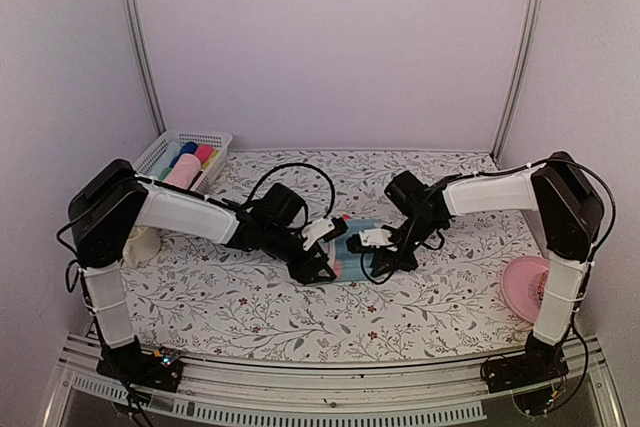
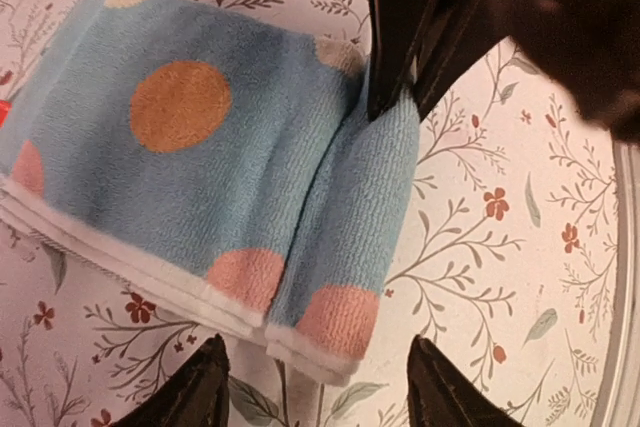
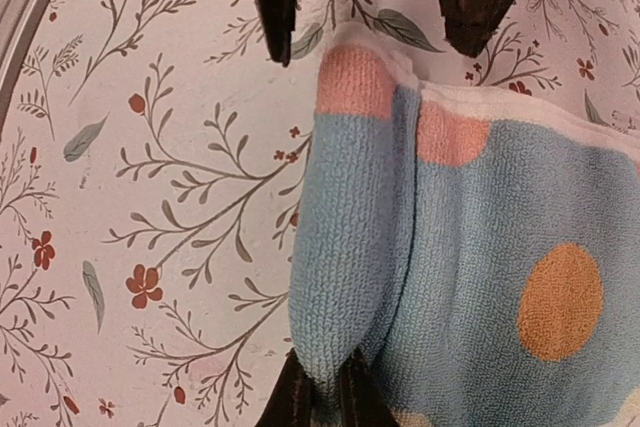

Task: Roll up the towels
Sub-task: Roll the towel at the center of the board.

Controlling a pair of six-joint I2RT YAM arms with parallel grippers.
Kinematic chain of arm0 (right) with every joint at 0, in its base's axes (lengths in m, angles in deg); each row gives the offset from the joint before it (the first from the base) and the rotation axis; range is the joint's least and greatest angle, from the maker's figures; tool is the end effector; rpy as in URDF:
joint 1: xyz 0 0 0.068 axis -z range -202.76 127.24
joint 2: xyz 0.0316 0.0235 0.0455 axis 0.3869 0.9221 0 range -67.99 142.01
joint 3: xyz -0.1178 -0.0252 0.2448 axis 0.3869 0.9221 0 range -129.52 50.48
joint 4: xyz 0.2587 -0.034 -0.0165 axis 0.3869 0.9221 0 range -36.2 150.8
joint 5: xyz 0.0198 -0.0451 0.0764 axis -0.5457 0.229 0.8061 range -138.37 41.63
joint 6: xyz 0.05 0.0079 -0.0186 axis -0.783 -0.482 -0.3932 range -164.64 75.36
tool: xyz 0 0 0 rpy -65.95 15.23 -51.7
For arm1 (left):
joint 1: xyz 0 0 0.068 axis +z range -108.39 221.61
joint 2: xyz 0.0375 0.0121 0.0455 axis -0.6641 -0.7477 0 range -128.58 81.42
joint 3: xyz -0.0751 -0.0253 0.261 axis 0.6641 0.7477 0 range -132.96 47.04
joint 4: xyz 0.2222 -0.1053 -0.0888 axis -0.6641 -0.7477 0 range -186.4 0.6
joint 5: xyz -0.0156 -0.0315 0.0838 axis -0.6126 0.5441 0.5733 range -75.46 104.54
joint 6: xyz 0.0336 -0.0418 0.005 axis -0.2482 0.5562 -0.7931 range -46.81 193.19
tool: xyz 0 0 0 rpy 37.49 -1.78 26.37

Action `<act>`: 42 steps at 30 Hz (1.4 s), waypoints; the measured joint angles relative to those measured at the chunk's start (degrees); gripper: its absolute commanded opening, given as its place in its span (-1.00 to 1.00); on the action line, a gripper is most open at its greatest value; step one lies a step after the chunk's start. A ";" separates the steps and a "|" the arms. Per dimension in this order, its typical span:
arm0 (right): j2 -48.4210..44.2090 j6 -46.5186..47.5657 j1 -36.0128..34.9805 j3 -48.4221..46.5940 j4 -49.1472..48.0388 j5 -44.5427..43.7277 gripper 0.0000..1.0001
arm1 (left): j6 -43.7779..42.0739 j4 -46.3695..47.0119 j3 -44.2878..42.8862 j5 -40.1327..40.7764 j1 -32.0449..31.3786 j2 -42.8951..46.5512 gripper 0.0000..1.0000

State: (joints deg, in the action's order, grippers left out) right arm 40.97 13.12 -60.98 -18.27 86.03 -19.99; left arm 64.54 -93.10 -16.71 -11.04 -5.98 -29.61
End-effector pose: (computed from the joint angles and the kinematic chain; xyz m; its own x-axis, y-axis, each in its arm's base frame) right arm 0.2752 0.2381 0.1503 0.1561 -0.8243 -0.5442 -0.9840 -0.1775 -0.0135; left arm 0.2529 -0.2996 0.1382 -0.3903 0.6284 -0.6729 0.9184 0.3167 -0.2370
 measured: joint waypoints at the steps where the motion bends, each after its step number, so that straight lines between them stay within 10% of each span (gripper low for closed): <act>1: 0.83 0.02 0.26 -1.33 2.03 0.94 -0.94 | -1.09 0.42 1.20 1.97 -0.52 1.51 0.24; 14: 9.53 -0.59 5.35 -10.75 16.72 10.10 -0.94 | -12.37 15.82 13.20 18.32 -10.95 8.37 0.21; 28: 15.43 -2.51 7.17 -16.50 24.11 14.49 -0.94 | -22.71 23.34 12.11 25.35 -15.96 4.09 -0.19; 42: 16.02 -2.99 7.21 -17.14 24.98 14.67 -0.94 | -25.90 24.06 10.58 30.69 -16.26 0.33 -0.19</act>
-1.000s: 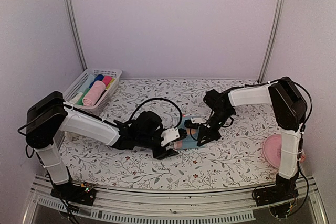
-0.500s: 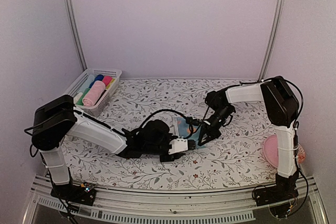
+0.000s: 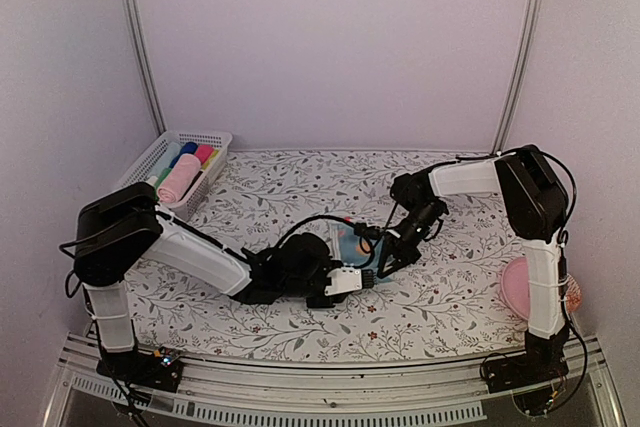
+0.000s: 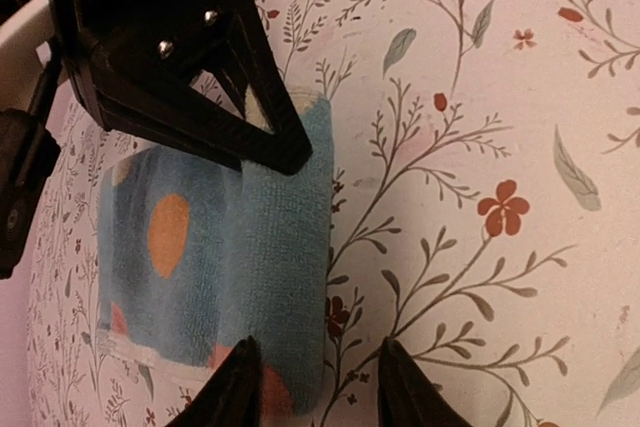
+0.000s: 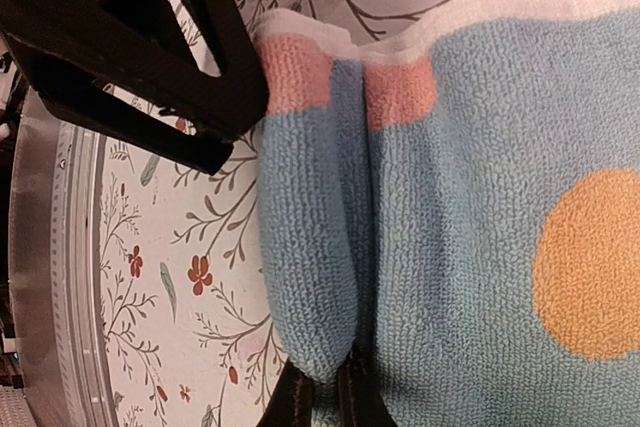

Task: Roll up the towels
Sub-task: Roll the towel at the center of the board.

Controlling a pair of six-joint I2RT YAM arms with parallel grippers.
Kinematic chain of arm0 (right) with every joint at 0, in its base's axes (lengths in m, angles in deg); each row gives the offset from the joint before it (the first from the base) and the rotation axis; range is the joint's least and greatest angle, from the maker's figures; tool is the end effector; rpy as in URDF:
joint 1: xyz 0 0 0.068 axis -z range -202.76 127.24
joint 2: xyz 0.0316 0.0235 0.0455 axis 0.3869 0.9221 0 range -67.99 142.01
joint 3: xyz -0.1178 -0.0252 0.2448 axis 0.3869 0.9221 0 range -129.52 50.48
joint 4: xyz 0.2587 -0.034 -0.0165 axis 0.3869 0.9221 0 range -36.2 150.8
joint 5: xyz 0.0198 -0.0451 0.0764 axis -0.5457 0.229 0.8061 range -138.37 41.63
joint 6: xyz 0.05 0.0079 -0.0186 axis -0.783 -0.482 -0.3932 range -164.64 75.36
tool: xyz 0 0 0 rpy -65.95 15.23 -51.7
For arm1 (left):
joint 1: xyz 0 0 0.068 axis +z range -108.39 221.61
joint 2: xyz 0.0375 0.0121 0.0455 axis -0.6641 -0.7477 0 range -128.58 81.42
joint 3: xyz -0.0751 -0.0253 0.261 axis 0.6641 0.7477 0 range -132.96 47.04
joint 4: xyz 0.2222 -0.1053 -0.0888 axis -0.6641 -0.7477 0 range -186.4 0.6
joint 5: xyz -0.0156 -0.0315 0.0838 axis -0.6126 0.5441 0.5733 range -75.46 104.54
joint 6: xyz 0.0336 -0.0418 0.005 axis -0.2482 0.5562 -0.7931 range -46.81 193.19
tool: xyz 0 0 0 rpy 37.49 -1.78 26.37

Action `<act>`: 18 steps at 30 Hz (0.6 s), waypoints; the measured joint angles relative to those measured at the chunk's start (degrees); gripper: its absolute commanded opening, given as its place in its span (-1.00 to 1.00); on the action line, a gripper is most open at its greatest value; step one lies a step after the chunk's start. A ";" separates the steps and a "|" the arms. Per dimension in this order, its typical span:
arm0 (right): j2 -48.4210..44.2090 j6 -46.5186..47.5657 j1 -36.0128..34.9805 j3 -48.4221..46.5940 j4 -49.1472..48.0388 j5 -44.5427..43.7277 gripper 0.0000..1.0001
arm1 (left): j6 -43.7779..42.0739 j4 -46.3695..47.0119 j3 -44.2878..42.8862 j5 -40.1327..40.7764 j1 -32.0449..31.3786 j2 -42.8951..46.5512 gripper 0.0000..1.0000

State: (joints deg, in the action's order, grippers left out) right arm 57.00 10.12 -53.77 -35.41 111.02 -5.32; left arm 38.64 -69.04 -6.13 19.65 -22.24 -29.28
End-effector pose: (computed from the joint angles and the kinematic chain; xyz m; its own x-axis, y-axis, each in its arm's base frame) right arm 0.3205 0.2209 0.1223 -0.2366 -0.8387 -0.4906 -0.8759 -0.0345 0.4814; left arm 0.1715 -0.3420 0.1199 0.2700 0.7318 -0.6258 0.8617 0.1064 0.4962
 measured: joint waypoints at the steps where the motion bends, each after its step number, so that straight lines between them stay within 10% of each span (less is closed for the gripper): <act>1: 0.00 0.02 0.02 -0.02 0.02 -0.02 -0.94 | -0.04 0.00 -0.22 0.46 0.00 -0.22 -0.19; 13: 0.22 0.02 0.07 -0.17 0.26 -0.02 -0.93 | -0.24 1.70 -2.38 4.50 -0.07 -4.44 -0.28; 18: 0.46 0.07 0.15 -0.44 0.66 -0.02 -0.88 | 0.83 1.27 -4.35 6.08 0.20 -6.16 -0.64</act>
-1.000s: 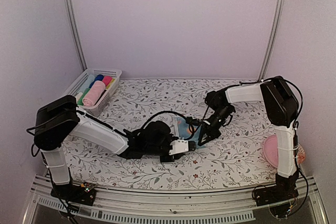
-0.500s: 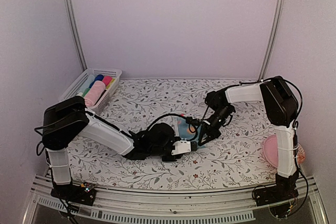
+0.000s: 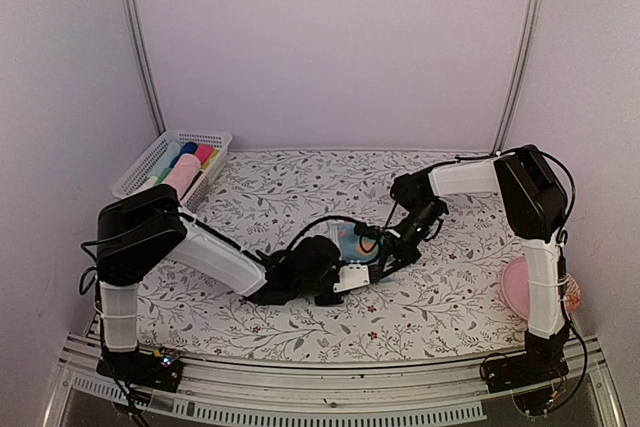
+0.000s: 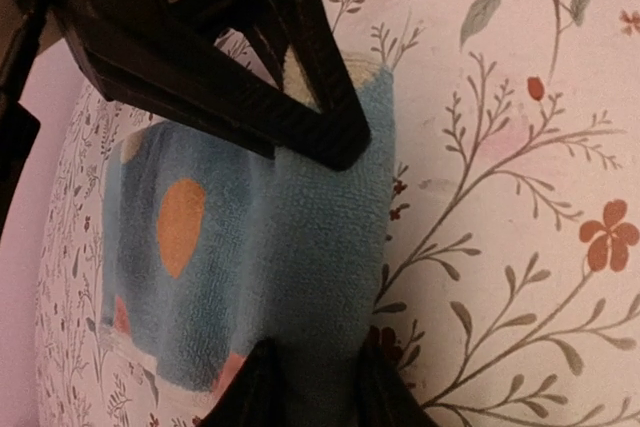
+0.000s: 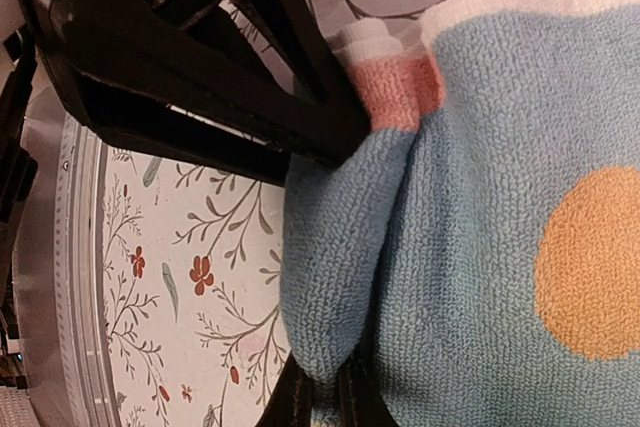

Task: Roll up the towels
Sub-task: Roll the towel at the center of the board.

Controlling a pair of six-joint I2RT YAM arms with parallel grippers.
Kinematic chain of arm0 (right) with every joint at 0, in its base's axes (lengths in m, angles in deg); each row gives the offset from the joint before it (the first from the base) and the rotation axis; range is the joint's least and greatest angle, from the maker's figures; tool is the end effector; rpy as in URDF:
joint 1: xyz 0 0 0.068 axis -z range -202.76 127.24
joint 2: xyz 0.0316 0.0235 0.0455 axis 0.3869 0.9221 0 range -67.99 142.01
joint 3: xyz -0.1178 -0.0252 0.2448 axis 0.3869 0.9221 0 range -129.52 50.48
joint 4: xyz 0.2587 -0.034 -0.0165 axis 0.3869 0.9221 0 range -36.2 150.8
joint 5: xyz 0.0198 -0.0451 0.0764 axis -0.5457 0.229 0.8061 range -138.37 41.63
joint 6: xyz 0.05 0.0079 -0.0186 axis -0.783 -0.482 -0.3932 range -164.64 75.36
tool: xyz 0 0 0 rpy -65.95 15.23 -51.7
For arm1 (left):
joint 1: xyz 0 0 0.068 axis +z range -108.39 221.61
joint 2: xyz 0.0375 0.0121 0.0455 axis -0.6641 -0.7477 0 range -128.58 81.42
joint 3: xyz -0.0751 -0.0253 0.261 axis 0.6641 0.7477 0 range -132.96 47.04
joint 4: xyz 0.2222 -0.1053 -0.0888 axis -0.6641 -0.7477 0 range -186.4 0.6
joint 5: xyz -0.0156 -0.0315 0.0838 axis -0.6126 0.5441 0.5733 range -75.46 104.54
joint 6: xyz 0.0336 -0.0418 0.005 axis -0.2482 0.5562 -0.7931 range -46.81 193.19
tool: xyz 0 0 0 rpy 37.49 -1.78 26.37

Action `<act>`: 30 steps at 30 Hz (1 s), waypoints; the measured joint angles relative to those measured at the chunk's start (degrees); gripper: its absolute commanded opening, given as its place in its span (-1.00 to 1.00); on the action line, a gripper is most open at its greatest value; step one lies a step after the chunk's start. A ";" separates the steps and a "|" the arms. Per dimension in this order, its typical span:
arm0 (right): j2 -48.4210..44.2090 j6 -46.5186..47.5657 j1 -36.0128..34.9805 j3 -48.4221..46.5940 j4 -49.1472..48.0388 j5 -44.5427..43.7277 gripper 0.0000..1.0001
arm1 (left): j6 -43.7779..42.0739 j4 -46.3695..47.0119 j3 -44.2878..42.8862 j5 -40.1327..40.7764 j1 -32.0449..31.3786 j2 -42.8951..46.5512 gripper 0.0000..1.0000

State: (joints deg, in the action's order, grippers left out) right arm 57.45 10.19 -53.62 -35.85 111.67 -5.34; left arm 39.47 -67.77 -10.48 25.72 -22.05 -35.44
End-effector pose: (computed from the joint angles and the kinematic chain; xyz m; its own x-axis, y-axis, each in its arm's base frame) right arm 0.3215 0.2203 0.1212 -0.2424 -0.8410 -0.4836 -0.8715 -0.0302 0.4894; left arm 0.1846 -0.3571 0.1023 0.2245 0.7739 -0.5922 0.8253 0.1721 0.5378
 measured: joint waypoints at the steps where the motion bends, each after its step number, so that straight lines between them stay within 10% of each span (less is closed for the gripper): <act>1: 0.00 0.04 0.02 0.00 0.00 0.00 -0.87 | 0.50 0.07 -0.26 0.31 0.07 -0.35 -0.73; 4: 0.00 0.13 0.02 0.00 0.11 0.00 -0.76 | 1.44 0.13 -0.76 1.11 0.20 -0.72 -1.00; 15: -3.06 0.48 0.72 2.03 -1.70 -0.92 0.07 | 5.11 -2.12 -2.03 -0.22 0.70 -0.72 -1.00; 30: -30.05 5.97 5.64 21.66 -18.67 -2.49 0.33 | 15.89 -26.84 -16.52 -19.69 7.69 -1.75 -1.00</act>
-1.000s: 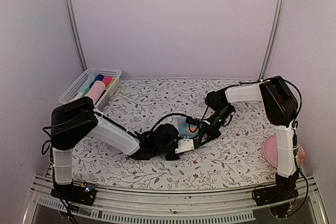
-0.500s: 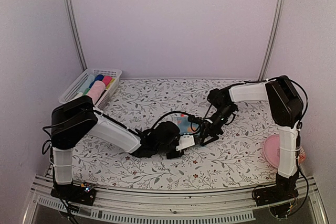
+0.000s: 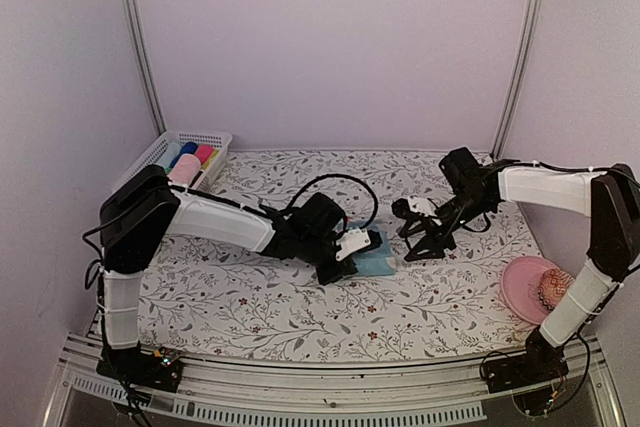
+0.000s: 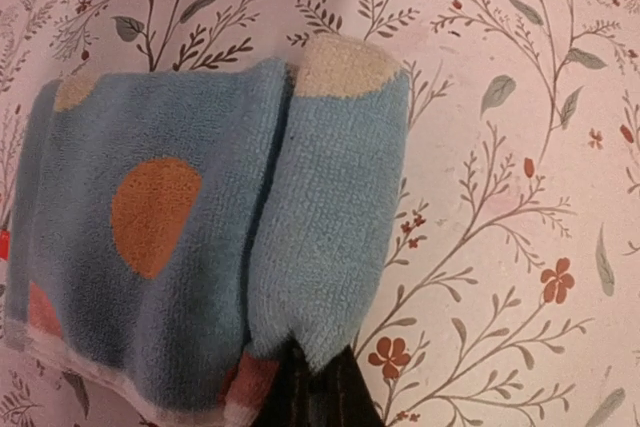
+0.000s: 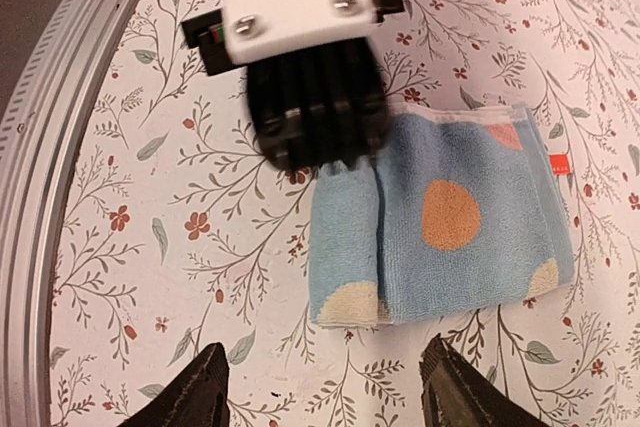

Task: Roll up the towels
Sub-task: Roll the towel at the center of the board.

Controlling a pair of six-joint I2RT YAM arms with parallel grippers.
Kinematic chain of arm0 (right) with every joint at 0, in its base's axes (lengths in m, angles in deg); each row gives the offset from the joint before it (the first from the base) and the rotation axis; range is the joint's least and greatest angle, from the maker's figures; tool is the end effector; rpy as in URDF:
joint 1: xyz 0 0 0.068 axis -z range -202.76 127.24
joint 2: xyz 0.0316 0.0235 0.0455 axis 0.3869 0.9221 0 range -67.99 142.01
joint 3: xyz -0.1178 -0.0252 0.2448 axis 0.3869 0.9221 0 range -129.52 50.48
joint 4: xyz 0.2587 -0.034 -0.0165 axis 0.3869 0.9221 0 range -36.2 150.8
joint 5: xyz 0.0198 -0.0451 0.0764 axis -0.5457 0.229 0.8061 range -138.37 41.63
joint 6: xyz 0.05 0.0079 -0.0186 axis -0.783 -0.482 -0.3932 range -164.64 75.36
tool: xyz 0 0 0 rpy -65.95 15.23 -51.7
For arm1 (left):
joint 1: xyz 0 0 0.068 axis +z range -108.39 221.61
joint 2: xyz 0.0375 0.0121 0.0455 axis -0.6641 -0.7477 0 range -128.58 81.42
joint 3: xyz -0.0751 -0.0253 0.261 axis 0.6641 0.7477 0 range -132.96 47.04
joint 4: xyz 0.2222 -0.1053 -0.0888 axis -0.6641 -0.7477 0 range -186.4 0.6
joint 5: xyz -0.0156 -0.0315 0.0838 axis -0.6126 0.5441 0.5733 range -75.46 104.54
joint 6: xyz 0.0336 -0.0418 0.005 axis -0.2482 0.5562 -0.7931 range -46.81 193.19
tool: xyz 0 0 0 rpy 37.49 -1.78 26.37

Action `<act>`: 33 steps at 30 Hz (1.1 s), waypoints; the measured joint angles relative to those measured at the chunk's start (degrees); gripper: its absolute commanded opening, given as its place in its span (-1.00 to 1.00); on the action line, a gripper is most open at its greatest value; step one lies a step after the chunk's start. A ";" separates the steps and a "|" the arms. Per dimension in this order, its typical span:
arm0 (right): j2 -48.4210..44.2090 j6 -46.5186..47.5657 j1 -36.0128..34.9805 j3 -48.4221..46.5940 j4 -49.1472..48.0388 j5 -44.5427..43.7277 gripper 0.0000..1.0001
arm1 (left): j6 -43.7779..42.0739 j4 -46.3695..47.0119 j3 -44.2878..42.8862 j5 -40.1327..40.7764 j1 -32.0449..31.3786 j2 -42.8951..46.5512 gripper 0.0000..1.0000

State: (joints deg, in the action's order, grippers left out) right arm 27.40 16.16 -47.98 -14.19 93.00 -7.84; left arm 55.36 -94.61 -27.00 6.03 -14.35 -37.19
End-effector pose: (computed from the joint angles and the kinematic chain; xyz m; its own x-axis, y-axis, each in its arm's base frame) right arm 0.2805 0.1576 0.2078 0.0444 -0.7126 -0.7002 -0.9982 -0.0602 -0.0020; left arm 0.2384 -0.3621 0.1327 -0.1396 0.7476 -0.6493 0.9620 0.2579 0.0901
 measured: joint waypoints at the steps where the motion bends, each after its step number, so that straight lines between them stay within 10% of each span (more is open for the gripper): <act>1: -1.81 0.85 -0.02 2.05 -1.46 0.00 0.35 | 0.59 -1.29 -1.01 -1.49 0.59 -0.33 -1.00; 33: 2.49 0.13 -12.68 12.66 -27.52 -17.92 0.11 | 9.99 -11.54 -10.56 -27.02 9.62 -7.45 -1.00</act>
State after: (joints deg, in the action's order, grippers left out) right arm 29.89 16.29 -60.65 -1.53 65.49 -25.76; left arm 65.35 -106.15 -37.56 -20.99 -4.74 -44.64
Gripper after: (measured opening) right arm 0.546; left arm 0.027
